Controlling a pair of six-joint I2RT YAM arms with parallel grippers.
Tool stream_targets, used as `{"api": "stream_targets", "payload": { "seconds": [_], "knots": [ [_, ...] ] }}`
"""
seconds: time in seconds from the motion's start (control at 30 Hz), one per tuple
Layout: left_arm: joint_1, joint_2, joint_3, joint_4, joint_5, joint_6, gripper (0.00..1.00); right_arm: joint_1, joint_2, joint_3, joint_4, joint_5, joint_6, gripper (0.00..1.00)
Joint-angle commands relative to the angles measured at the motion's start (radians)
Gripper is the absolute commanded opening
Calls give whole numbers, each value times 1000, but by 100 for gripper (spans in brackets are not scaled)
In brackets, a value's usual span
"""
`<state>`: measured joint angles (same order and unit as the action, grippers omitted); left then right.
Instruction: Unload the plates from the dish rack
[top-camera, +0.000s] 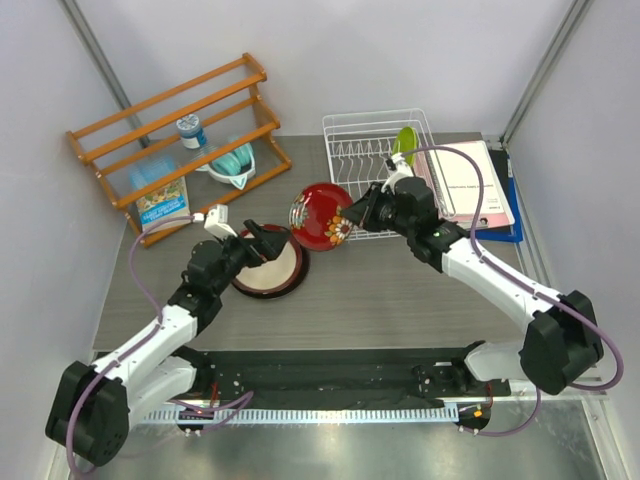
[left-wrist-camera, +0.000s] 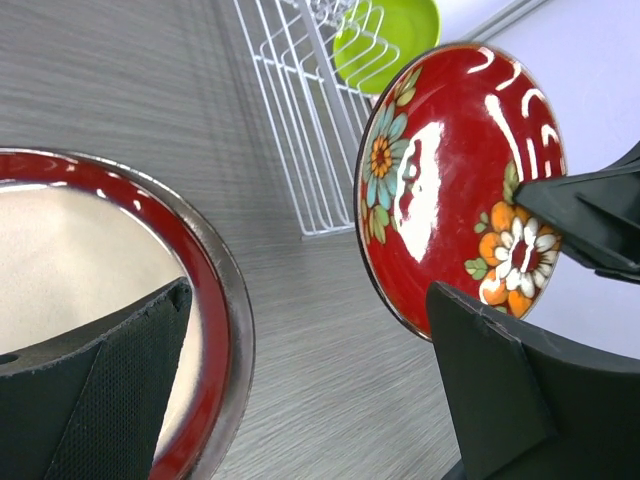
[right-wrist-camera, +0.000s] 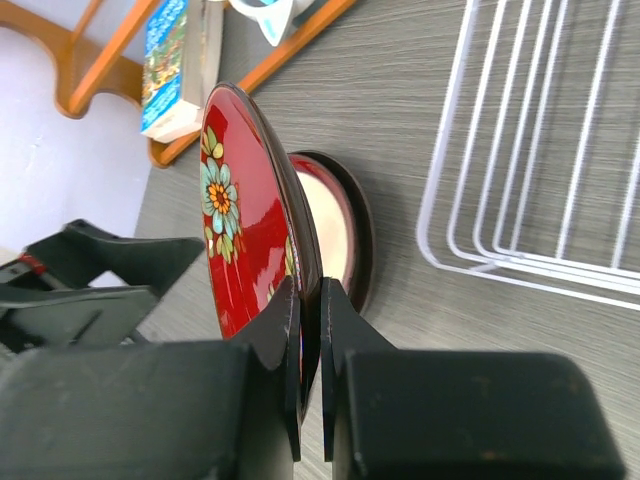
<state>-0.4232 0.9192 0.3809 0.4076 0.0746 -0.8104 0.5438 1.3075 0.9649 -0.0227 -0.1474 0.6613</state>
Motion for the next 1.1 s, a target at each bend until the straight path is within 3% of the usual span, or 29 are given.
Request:
{"api": "stream_targets", "payload": {
  "seconds": [0.0,0.23,0.3,0.4,0.43,0.5,0.53,0.57,0.77,0.97,1.07],
  "knots": [
    [-3,64,6,88,31,-18,99,31,19,8,167,-67,73,1],
    [-17,145,15,220,60,-39,99,100,61,18,214,-73,104,1],
    [-20,150,19,227,65,-35,95,107,71,8,236,-86,125,1],
    [-22,145,10,229,59,-33,72,111,72,0,253,-96,133,1],
    [-22,138,6,227,59,-32,51,111,64,-3,257,-93,133,1],
    [-22,129,-4,209,44,-32,32,113,59,-2,257,-90,132,1],
    [-22,124,-5,197,37,-27,10,110,56,0,251,-90,129,1],
    [-23,115,-4,177,28,-24,0,111,55,0,250,-87,126,1],
    [-22,78,-8,114,-12,4,0,111,65,0,251,-106,129,1],
    [-22,6,27,-56,-152,62,0,111,61,3,204,-54,81,46],
    [-22,-43,52,-177,-241,96,0,108,41,24,112,35,34,51]
  ]
}}
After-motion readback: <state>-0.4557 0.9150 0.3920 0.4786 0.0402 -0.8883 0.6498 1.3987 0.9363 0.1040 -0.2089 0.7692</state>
